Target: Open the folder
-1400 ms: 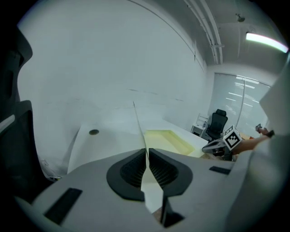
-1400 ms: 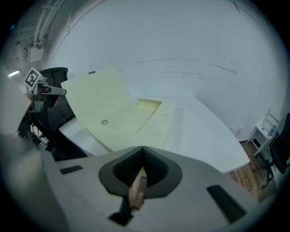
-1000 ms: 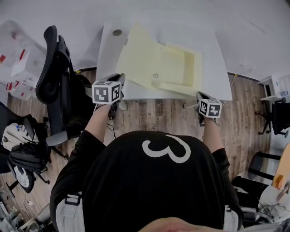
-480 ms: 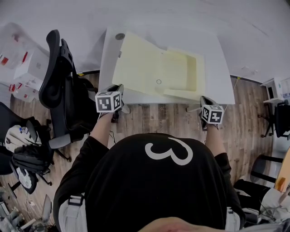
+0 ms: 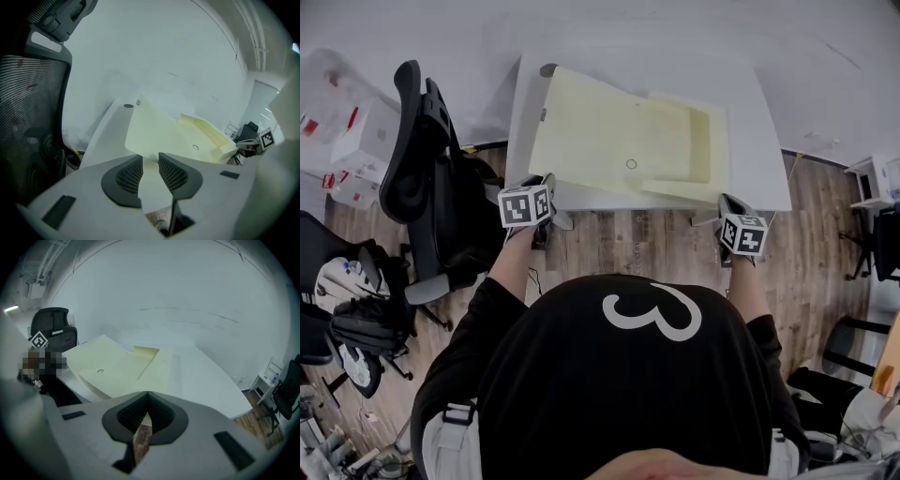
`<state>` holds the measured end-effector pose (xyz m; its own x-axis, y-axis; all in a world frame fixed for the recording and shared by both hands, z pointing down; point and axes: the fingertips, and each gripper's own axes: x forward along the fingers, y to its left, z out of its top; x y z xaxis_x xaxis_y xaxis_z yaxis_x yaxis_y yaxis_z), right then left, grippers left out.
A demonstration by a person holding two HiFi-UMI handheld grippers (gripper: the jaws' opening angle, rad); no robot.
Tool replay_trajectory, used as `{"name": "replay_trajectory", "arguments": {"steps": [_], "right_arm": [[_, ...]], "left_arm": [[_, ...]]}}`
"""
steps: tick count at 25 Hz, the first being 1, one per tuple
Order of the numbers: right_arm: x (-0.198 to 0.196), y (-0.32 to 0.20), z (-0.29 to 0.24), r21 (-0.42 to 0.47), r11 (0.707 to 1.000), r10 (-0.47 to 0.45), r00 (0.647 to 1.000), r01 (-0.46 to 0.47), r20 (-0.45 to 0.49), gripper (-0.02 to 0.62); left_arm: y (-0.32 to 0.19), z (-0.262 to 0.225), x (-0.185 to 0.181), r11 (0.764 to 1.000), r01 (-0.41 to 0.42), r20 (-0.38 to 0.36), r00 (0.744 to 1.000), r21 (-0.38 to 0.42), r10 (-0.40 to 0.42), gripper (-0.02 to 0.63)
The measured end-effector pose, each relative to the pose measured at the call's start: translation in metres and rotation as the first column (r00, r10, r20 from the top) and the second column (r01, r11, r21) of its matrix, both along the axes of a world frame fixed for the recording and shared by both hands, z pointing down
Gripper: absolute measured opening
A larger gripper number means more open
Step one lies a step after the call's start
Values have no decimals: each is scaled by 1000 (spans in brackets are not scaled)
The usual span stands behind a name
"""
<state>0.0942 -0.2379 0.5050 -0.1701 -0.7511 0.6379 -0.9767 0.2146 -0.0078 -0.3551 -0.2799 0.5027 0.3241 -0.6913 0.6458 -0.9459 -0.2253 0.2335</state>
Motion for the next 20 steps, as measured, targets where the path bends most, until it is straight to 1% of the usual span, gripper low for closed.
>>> {"name": "replay_trajectory", "arguments": {"steps": [4, 8, 11, 17, 20], "right_arm": [[0, -2, 0, 5, 1000, -1, 1000, 1, 5, 23], [-2, -1, 0, 8, 1000, -4, 1000, 4, 6, 23], [0, -1, -1, 12, 1000, 5, 1000, -6, 17, 23], [-2, 1, -1, -16, 1000, -9, 1000, 9, 26, 24], [-2, -1, -3, -2, 1000, 2, 998, -1, 57, 25]], "left_arm": [[-4, 6, -5, 1000, 22, 37, 999, 14, -22, 115], [-6, 10, -10, 999, 47, 51, 998, 6, -47, 137], [-6, 9, -10, 999, 42, 65, 997, 6, -42, 149], [-9, 2, -10, 999, 33, 53, 998, 32, -35, 170], [-10, -6, -8, 998, 32, 34, 999, 51, -34, 170]]}}
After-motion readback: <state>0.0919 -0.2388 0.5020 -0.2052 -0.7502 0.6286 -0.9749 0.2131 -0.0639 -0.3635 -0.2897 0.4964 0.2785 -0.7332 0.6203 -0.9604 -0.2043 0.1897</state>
